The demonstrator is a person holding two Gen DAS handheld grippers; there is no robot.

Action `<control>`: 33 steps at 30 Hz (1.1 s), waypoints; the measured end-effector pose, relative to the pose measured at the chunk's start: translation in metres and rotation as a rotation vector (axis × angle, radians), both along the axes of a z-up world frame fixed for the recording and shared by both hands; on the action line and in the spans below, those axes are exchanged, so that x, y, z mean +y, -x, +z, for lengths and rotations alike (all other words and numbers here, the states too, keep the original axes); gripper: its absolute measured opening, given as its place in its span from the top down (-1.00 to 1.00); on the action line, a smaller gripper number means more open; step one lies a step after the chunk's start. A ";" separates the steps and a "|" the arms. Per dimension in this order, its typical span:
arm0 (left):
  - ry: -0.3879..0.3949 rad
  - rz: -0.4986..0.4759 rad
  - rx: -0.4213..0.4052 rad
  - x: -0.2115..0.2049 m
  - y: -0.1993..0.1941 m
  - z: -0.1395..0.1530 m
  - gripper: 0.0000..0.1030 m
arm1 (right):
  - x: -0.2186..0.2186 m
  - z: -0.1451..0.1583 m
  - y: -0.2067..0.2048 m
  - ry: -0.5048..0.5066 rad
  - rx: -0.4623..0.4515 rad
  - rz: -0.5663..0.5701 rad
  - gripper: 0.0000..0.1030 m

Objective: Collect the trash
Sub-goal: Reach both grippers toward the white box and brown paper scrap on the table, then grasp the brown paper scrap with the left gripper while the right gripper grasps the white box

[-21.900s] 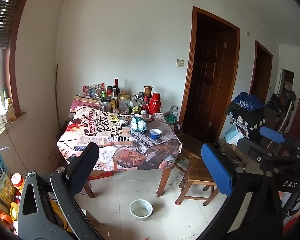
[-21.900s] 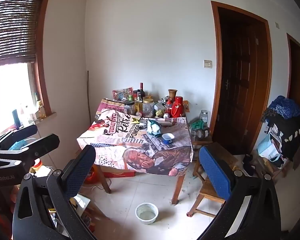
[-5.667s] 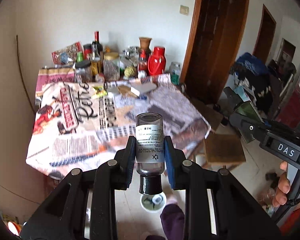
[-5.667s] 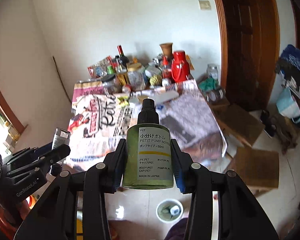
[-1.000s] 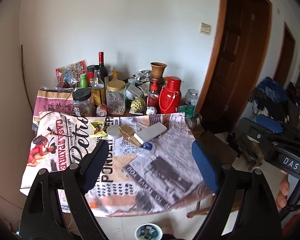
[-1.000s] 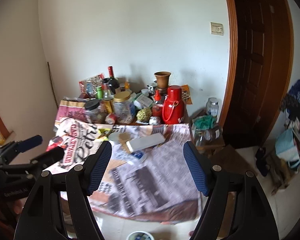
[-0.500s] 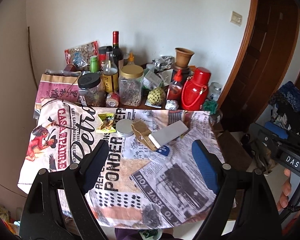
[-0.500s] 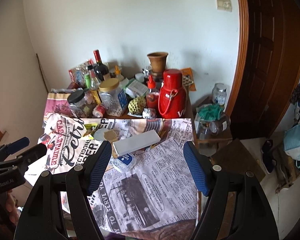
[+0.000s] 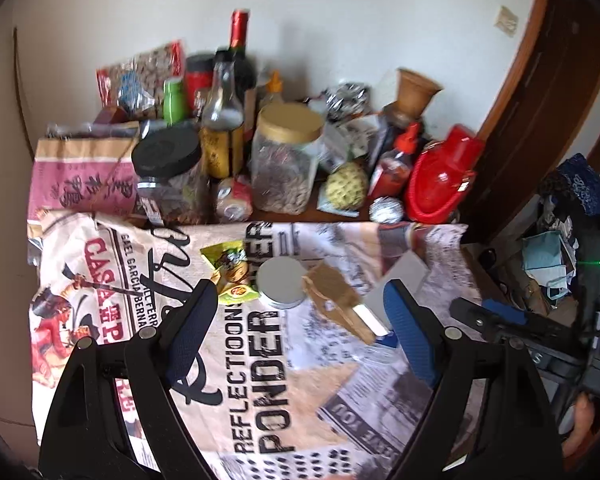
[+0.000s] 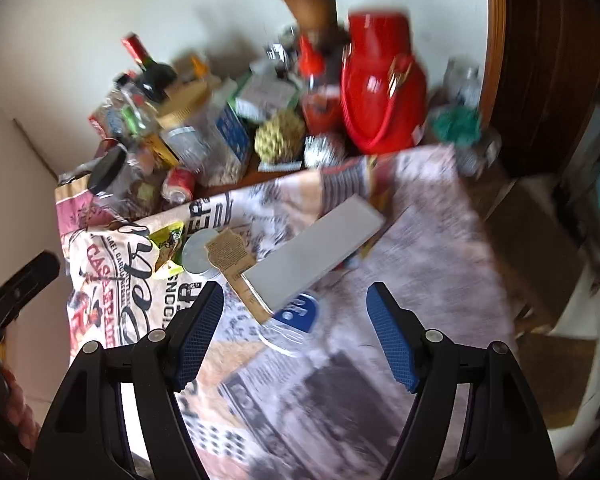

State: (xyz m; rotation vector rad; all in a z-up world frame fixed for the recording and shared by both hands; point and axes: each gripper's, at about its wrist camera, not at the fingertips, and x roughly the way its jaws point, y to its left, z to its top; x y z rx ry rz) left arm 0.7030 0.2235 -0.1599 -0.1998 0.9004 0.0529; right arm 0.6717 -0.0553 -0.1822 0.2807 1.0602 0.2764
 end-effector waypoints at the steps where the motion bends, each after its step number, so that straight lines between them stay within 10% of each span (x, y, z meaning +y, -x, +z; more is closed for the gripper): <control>1: 0.003 0.001 0.014 0.005 -0.004 -0.007 -0.64 | 0.005 -0.010 -0.008 -0.006 0.021 -0.012 -0.37; 14: 0.048 -0.017 0.141 0.025 -0.025 -0.062 -0.64 | 0.027 -0.083 -0.056 0.032 0.186 -0.187 -0.37; 33: 0.178 -0.142 0.272 -0.053 -0.068 -0.114 -0.64 | -0.095 -0.090 0.019 0.197 0.212 -0.010 0.04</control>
